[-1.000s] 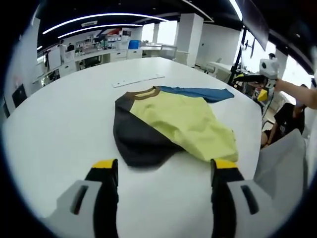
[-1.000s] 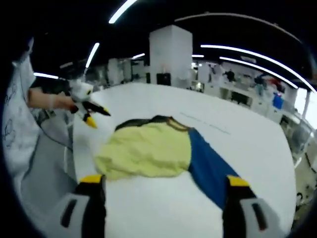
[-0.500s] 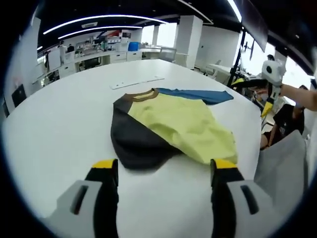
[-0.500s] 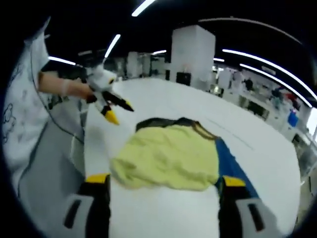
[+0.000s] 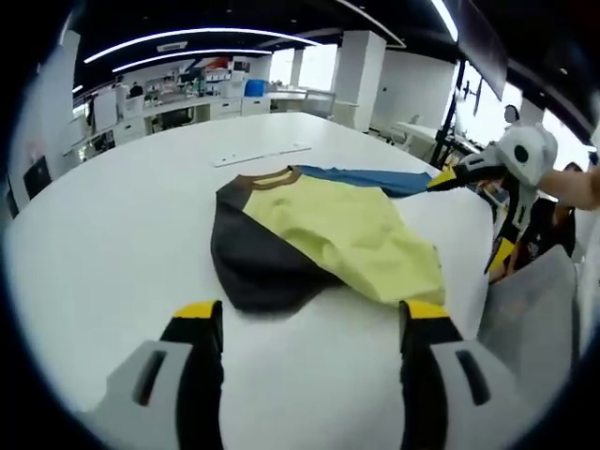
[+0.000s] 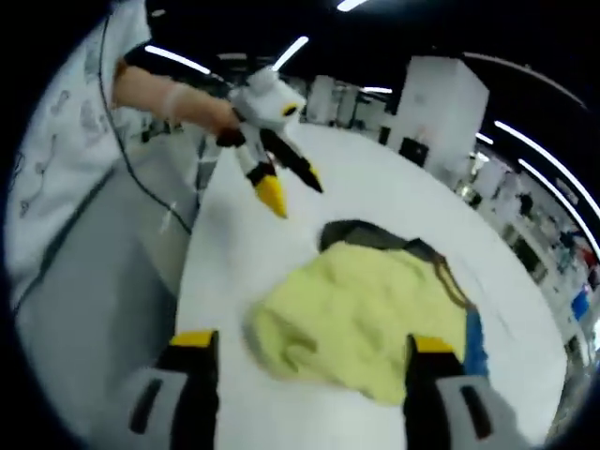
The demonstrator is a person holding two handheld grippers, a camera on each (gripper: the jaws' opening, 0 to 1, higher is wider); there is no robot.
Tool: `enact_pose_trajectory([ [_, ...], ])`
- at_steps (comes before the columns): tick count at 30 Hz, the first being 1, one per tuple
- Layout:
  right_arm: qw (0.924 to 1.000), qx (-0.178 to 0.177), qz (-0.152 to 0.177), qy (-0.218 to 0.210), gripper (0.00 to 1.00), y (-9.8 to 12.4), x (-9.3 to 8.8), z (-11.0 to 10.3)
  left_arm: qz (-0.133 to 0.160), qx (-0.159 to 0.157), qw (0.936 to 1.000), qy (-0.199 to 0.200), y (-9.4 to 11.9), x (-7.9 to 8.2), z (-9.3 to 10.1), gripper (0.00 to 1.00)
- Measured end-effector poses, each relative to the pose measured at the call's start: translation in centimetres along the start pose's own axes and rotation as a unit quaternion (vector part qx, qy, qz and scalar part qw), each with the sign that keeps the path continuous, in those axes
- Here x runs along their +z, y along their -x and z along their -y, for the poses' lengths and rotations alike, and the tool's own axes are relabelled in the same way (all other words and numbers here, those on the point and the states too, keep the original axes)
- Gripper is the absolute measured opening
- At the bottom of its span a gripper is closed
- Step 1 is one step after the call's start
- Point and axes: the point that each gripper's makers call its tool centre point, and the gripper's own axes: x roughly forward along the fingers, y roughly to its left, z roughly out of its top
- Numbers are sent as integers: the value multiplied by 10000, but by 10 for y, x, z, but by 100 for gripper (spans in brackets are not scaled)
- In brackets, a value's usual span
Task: Fold the garment on the visible template until the final outline fits inside the template.
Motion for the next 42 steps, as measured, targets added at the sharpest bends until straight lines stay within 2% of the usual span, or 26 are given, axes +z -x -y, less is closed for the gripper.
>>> enact_pose_trajectory([
  [3, 9969, 70, -360, 691, 76, -11, -6, -3, -4, -13, 10000, -39, 2, -1, 2, 75],
  [4, 9933, 58, -506, 1036, 75, -16, -8, -3, 1, -18, 10000, -51, 2, -1, 2, 75],
  [7, 9877, 4, -692, 1405, 74, -28, -10, -3, 8, -76, 9999, -75, 3, -2, 4, 77],
  [10, 9791, 120, -721, 1896, 63, -41, -6, -11, -14, -125, 9998, -141, 4, -3, 9, 79],
  [13, 9771, 117, -792, 1971, 58, -50, -7, -15, -56, -177, 9997, -187, 5, -6, 12, 78],
  [16, 9750, 103, -833, 2055, 42, -56, -8, -13, -71, -200, 9996, -189, 6, -7, 17, 78],
  [19, 9783, 106, -874, 1876, 32, -60, -10, -12, -71, -206, 9996, -175, 6, -8, 17, 78],
  [23, 9797, 66, -914, 1782, 9, -61, -13, -6, -70, -191, 9997, -143, 7, -10, 16, 78],
  [25, 9833, 87, -879, 1588, 0, -61, -12, -5, -77, -189, 9997, -139, 7, -10, 16, 78],
  [29, 9903, 108, -801, 1126, 0, -60, -8, -2, -95, -194, 9997, -110, 7, -12, 15, 78],
  [34, 9973, 85, -532, 492, 0, -48, 7, 10, -111, -212, 9997, -91, 6, -15, 14, 77],
  [38, 9997, -111, -213, 64, 0, -37, 25, 32, -113, -231, 9996, -77, 4, -16, 15, 77],
  [42, 9990, -365, 75, -264, 0, -23, 42, 59, -98, -248, 9996, -71, 3, -16, 15, 77],
])
